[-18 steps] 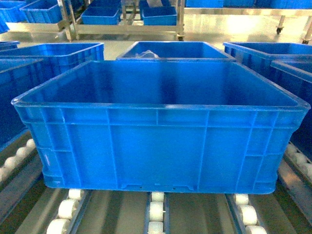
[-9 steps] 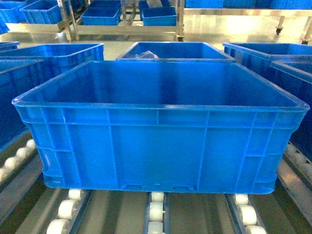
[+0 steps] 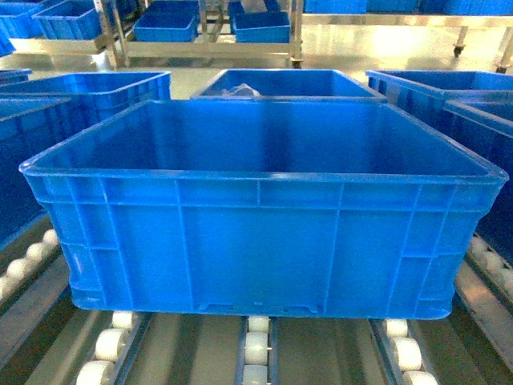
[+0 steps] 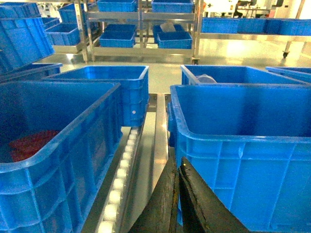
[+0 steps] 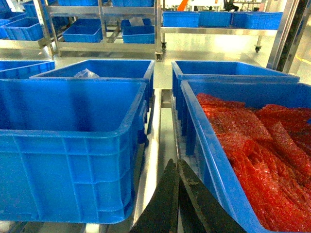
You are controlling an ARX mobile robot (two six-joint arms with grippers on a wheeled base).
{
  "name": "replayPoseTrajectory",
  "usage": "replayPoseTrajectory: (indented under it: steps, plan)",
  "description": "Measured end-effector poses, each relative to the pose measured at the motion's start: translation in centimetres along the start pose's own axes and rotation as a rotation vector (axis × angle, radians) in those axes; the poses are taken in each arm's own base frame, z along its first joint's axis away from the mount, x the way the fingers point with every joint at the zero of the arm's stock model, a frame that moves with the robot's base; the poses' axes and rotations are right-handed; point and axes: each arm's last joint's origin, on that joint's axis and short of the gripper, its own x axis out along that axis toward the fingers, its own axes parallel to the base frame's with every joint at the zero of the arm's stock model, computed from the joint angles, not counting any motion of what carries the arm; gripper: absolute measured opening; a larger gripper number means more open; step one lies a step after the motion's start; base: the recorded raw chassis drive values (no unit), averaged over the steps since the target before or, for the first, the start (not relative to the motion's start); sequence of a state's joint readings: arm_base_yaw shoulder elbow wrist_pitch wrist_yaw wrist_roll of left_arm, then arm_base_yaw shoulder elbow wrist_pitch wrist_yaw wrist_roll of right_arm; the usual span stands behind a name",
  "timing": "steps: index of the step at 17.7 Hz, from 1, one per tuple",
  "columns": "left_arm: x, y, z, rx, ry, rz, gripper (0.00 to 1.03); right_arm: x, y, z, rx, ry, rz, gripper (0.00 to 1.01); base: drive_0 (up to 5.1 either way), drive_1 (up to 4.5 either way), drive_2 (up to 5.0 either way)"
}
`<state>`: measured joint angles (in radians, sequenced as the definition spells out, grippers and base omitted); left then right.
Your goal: Place box next to blue box on left shelf
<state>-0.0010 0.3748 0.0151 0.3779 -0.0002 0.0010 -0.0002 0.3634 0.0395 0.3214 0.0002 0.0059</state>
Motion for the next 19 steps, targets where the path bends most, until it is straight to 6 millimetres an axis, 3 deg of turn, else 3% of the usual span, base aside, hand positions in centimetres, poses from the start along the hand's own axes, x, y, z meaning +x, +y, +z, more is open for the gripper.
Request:
replayPoseTrajectory:
  steps: [10, 11, 16, 17, 19]
  plan:
    - [-2.2, 0.0, -0.7, 0.000, 0.058, -0.002, 0.02, -2.0, 0.0, -1.2, 0.000, 0.040, 0.003, 0.02, 0.0, 0.00, 0.0]
    - [-2.4, 0.0, -0.2, 0.000, 0.003, 0.003, 0.02, -2.4, 0.0, -0.8, 0.000, -0.007, 0.000, 0.02, 0.0, 0.00, 0.0]
    - [-2.4, 0.0, -0.4, 0.000, 0.017, 0.000, 0.02, -2.4, 0.0, -0.9, 0.000, -0.005, 0.001, 0.02, 0.0, 0.00, 0.0]
    - [-2.4, 0.0, -0.4, 0.000, 0.016, 0.000, 0.08, -2.4, 0.0, -0.8, 0.000, -0.008, 0.001, 0.03, 0.0, 0.00, 0.0]
    - [-2.4, 0.0, -0.4, 0.000, 0.016, 0.000, 0.26, -2.4, 0.0, -0.8, 0.000, -0.008, 0.001, 0.21, 0.0, 0.00, 0.0]
